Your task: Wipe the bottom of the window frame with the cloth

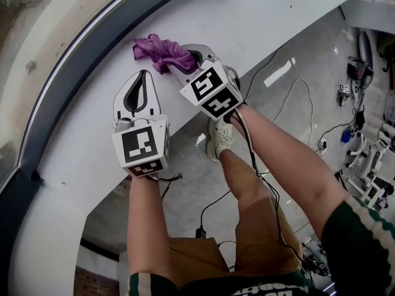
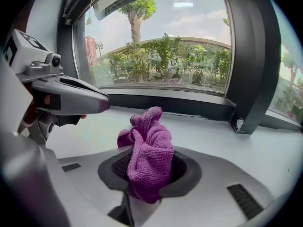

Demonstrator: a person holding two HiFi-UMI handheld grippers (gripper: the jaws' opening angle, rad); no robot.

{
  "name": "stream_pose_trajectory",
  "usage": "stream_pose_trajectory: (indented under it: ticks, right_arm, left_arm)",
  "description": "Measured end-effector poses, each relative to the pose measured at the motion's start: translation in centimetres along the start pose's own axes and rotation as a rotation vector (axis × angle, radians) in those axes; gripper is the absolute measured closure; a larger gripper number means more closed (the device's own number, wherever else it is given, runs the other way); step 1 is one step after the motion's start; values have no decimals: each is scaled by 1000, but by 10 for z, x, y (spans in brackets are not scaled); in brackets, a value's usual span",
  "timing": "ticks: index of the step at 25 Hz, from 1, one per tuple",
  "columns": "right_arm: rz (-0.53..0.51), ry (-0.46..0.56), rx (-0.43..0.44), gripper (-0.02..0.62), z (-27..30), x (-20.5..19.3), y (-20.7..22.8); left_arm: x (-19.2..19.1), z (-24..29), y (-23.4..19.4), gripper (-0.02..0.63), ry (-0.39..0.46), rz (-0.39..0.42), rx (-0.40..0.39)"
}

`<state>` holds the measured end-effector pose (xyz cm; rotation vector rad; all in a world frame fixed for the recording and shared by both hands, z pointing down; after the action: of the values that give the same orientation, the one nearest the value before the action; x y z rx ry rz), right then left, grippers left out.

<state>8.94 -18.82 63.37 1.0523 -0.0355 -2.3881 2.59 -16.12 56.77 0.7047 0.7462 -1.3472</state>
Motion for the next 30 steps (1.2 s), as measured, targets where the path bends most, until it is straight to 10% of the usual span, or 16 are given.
stream_pose_trajectory:
  ticks: [30]
  right_arm:
    - [60, 0, -132, 468, -113, -80, 197]
  left_arm:
    - [57, 108, 189, 601, 18, 80, -34]
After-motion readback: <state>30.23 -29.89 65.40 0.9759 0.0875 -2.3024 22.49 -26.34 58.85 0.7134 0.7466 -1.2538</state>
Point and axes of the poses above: the fingertips, and each gripper's own axes: z forward along the fingers, y to its right, x out of its top, the point moved 1 cm from there along -z, backward along the fingers, and after that the axes turned 15 degrees about x, right-handed, at the moved point
